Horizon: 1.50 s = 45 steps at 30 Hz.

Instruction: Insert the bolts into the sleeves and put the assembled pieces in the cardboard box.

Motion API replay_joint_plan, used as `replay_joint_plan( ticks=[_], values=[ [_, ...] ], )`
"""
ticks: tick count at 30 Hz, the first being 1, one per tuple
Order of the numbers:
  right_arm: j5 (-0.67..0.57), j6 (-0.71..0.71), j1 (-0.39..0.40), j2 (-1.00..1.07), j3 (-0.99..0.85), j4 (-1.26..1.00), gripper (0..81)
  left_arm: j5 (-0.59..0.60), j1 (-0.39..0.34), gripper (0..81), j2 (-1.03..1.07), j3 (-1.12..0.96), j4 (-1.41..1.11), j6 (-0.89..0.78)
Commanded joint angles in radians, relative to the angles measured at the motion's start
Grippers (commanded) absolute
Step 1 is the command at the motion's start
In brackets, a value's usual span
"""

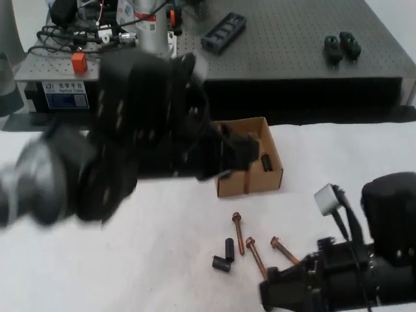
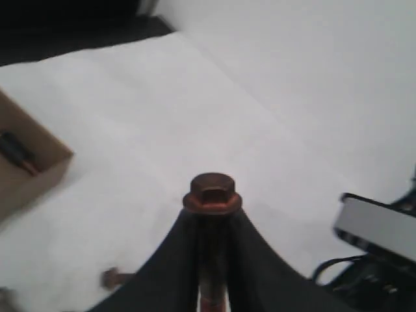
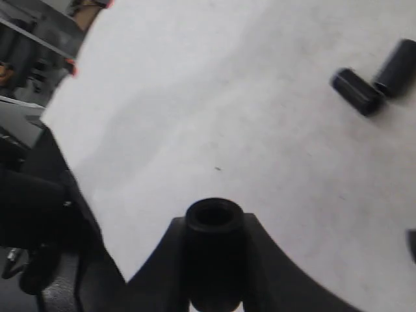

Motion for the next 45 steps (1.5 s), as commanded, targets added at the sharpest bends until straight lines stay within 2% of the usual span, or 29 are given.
replay_joint_plan(
  ticks=[1,4,8,16,20,27,35,40,45],
  values=[
    [-0.019,0.052,0.025,-0.009,0.003,-0.154,1.7,0.103,0.001,0.6,-0.029,0.093,-0.274,-0.210],
    [0.020,0.093,0.043,-0.009,0.003,-0.257,1.7,0.132,0.001,0.6,-0.029,0.121,-0.368,-0.284],
    [0.096,0.125,0.042,-0.009,0.003,-0.322,1.7,0.138,0.001,0.6,-0.029,0.123,-0.379,-0.284],
    [0.181,0.120,0.040,-0.009,0.003,-0.365,1.7,0.138,0.001,0.6,-0.029,0.123,-0.379,-0.276],
    [0.198,0.119,0.040,-0.009,0.003,-0.365,1.7,0.179,0.001,0.6,-0.029,0.123,-0.379,-0.276],
    [0.197,0.119,0.040,-0.009,0.003,-0.368,1.7,0.267,0.001,0.6,-0.029,0.123,-0.377,-0.235],
    [0.107,0.119,0.040,-0.009,0.003,-0.400,1.7,0.243,0.001,0.6,-0.029,0.123,-0.363,-0.222],
    [0.155,0.103,0.040,-0.009,0.003,-0.275,1.7,0.224,0.001,0.6,-0.029,0.123,-0.388,-0.222],
    [0.085,0.071,0.040,-0.009,0.003,-0.225,1.7,0.185,0.001,0.6,-0.029,0.123,-0.385,-0.214]
  ],
)
